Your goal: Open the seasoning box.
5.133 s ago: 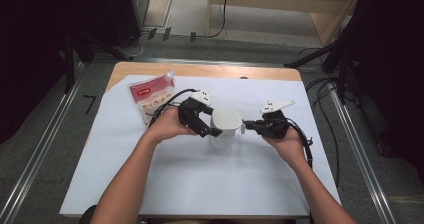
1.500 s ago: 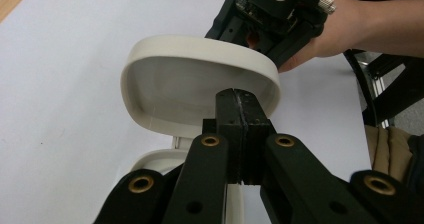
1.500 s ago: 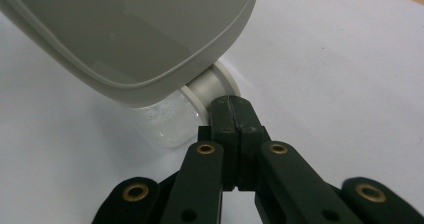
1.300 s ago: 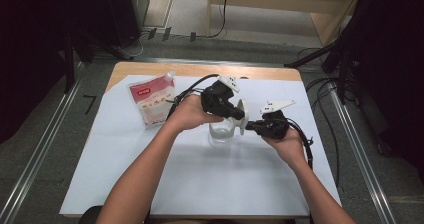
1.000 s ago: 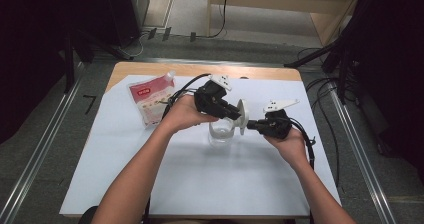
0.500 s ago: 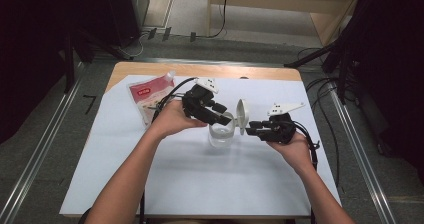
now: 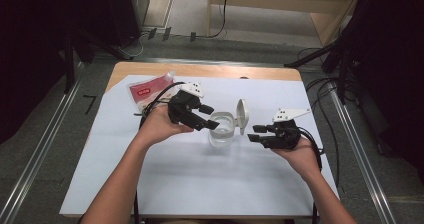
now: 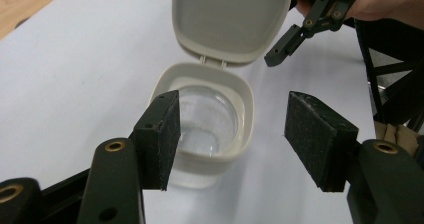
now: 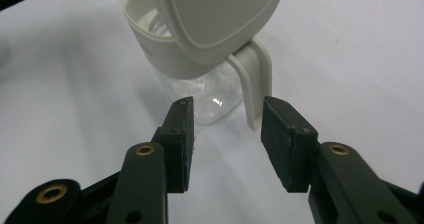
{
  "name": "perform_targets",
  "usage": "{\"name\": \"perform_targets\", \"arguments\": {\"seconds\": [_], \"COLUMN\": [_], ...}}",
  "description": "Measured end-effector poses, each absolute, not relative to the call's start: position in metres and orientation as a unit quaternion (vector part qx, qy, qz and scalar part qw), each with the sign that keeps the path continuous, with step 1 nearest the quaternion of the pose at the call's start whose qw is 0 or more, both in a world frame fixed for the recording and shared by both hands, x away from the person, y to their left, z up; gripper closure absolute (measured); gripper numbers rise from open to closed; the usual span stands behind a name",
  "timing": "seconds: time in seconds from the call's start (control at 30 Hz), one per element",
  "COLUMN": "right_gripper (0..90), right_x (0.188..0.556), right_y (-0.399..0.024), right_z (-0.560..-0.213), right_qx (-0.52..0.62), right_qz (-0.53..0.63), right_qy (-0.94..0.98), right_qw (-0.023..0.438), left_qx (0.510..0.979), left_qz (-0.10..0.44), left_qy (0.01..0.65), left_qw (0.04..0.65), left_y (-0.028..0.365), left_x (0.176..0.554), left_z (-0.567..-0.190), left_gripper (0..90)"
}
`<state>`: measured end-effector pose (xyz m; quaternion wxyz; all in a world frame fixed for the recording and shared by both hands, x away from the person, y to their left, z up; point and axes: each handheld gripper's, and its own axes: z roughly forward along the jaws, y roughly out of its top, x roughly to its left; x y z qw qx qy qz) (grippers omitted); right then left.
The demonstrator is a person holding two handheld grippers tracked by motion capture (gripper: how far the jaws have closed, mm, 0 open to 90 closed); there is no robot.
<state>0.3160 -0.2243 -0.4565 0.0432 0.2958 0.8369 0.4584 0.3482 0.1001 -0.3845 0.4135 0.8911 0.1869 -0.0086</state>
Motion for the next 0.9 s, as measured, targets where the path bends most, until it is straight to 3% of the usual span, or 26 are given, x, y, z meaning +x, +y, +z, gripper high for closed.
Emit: {"name": "perform_targets", "arguments": {"seconds": [0.33, 0.9], "right_gripper": [45.7, 45.1], "right_x": [0.317, 0.33], "right_y": [-0.224, -0.228], "right_z": [-0.457, -0.456], "right_qx": [0.288, 0.263], "right_qz": [0.461, 0.467], "right_qy": [0.838, 0.844], "right_qw": [0.04, 0.042], "left_qx": [0.882, 0.865], "left_qz": [0.032, 0.065], "left_qy": [0.222, 0.279], "left_qw": [0.414, 0.412], "left_y": [0.138, 0.194], "left_x": [0.33, 0.305], "left_z": [-0.383, -0.386], "left_gripper": [41.1, 40.7]}}
